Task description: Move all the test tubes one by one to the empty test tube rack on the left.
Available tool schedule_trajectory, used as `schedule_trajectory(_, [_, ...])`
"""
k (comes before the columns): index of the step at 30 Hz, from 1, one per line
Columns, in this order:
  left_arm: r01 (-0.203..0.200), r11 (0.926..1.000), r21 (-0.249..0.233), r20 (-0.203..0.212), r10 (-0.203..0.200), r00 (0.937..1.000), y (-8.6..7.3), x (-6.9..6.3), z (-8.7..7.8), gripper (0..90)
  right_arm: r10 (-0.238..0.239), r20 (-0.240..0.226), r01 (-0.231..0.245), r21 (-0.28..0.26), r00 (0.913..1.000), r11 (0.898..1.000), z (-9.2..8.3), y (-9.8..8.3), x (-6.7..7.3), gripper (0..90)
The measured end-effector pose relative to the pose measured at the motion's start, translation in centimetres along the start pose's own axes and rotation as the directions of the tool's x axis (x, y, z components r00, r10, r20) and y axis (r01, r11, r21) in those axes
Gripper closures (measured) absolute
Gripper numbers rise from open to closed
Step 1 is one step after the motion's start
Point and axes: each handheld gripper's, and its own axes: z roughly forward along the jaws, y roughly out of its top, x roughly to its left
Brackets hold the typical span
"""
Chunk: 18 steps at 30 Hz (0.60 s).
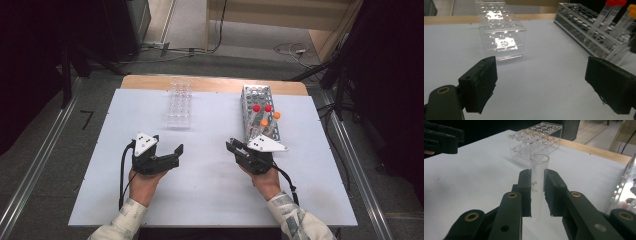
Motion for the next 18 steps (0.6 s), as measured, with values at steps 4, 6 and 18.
schedule_trajectory(4, [0.006,0.9999,0.010,0.048,-0.007,0.9988,0.5,-0.8,0.7,12.9,-0.008,-0.009,0.008,0.008,0.9999,1.000,0.9,0.1,0.5,73.3])
schedule_trajectory(6, [0.023,0.9997,0.013,0.067,-0.024,0.9975,0.6,-0.8,0.9,14.3,-0.018,-0.015,0.018,0.015,0.9997,1.000,1.6,0.2,0.9,73.2])
schedule_trajectory(18, [-0.024,0.9996,-0.012,0.207,0.026,0.9781,2.3,-3.2,2.0,38.0,-0.065,-0.058,0.067,0.029,0.9962,0.997,4.3,0.8,3.3,73.2])
